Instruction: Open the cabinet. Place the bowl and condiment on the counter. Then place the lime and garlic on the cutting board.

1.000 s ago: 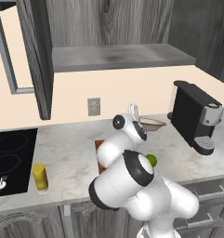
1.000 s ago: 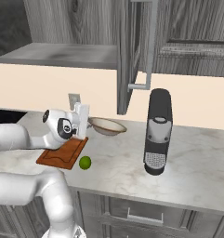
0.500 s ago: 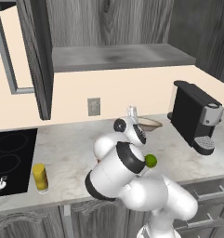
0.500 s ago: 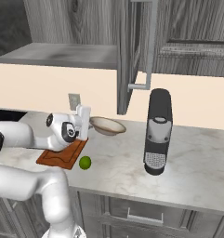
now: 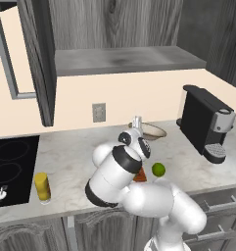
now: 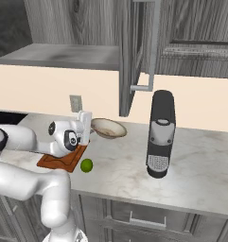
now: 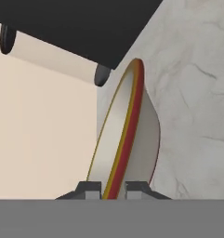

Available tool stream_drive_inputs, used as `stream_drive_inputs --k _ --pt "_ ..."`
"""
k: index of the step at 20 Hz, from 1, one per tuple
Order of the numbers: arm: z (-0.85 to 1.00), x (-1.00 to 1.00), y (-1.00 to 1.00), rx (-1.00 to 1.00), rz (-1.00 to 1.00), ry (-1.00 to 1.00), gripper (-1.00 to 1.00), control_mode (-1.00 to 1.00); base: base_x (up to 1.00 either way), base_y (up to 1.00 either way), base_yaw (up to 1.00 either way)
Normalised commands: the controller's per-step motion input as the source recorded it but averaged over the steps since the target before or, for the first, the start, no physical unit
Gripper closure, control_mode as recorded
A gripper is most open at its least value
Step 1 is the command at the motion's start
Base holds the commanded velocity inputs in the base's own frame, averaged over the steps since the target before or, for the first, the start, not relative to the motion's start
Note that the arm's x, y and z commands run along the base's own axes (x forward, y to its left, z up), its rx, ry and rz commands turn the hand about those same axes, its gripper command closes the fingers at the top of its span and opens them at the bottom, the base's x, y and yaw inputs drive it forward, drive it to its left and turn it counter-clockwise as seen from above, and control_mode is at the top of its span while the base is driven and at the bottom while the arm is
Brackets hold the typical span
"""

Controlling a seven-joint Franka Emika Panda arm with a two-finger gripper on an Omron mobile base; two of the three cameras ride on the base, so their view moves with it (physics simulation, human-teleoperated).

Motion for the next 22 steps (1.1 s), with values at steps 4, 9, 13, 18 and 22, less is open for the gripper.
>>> stream_drive_inputs --k 4,9,13,18,22 --pt "-0.18 0.13 0.06 0.04 0.00 -0.07 1.00 -1.00 0.00 0.00 0.00" --pt "-0.13 0.12 0.09 0.04 0.00 -0.07 1.00 -1.00 0.00 0.00 0.00" --pt "-0.06 0.06 0.17 0.03 0.00 -0.07 1.00 -1.00 0.00 0.00 0.00" --pt "-0.06 0.04 0.21 0.03 0.00 -0.07 1.00 -1.00 0.00 0.00 0.00" --pt "-0.09 0.04 0.26 0.00 0.00 -0.05 -1.00 -1.00 0.00 0.00 0.00"
